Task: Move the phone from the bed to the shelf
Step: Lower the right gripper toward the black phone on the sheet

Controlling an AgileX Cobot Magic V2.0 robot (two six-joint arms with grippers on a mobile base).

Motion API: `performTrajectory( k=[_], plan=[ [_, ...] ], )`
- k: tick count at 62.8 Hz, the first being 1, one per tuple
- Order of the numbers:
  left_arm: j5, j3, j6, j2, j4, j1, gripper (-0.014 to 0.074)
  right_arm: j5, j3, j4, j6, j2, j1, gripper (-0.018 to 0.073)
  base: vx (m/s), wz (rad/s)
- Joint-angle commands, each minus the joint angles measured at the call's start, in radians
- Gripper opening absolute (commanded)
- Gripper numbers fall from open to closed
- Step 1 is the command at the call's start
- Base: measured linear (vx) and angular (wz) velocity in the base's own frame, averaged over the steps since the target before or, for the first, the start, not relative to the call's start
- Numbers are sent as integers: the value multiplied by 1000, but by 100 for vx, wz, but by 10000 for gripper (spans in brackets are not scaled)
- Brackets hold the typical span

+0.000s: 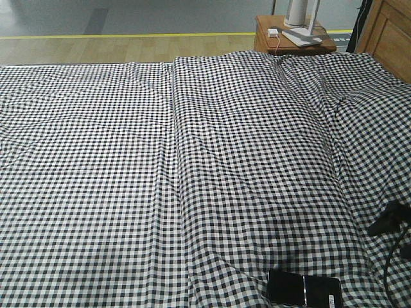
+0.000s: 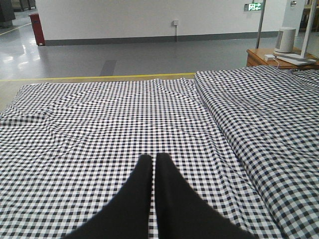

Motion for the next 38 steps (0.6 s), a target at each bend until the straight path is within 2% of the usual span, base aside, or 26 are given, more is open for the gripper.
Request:
performTrajectory(
  k=[1,24,38],
  plan=[
    [-70,7,0,-8,-9,0,1,35,-20,47,-64,-3,-9,636,0,0],
    [-70,7,0,-8,-9,0,1,87,-20,179,-244,176,-9,608,0,0],
    [-70,7,0,-8,-9,0,1,98,-20,225,-308,239,-9,599,0,0]
  ],
)
